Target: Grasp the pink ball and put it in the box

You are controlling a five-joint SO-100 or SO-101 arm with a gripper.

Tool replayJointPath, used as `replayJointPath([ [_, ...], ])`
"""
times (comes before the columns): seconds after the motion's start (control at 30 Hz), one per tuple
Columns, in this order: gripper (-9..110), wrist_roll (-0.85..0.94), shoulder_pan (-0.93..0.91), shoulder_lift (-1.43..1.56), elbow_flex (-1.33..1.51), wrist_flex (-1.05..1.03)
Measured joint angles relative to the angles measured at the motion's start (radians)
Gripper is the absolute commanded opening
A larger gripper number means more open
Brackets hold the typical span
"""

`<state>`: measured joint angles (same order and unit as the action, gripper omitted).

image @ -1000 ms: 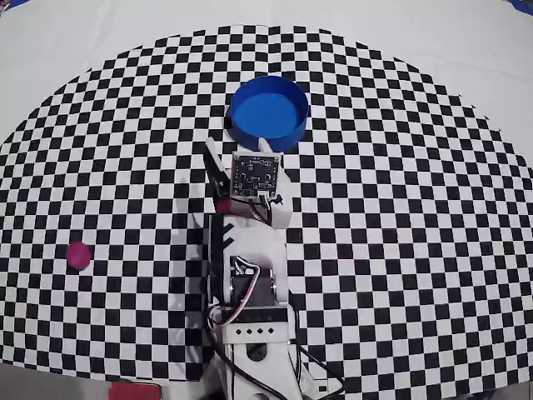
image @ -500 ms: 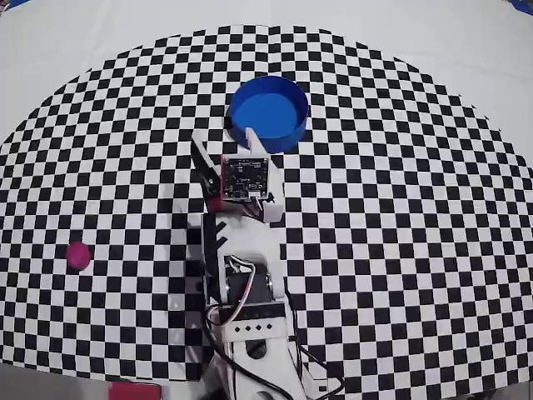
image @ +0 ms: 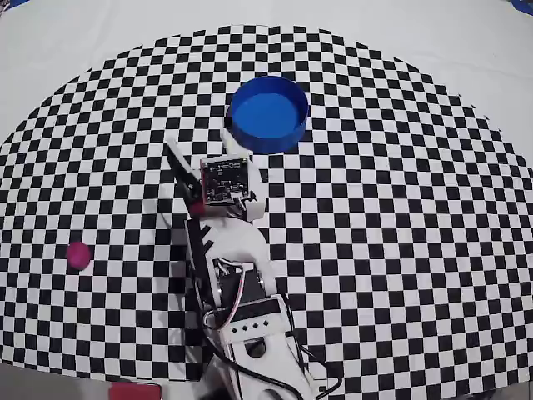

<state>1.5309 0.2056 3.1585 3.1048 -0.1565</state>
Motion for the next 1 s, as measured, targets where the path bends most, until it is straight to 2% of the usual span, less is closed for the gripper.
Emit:
replayJointPath([
  [1.0,25,0.0,0.489,-0.008,0.0,0.02],
])
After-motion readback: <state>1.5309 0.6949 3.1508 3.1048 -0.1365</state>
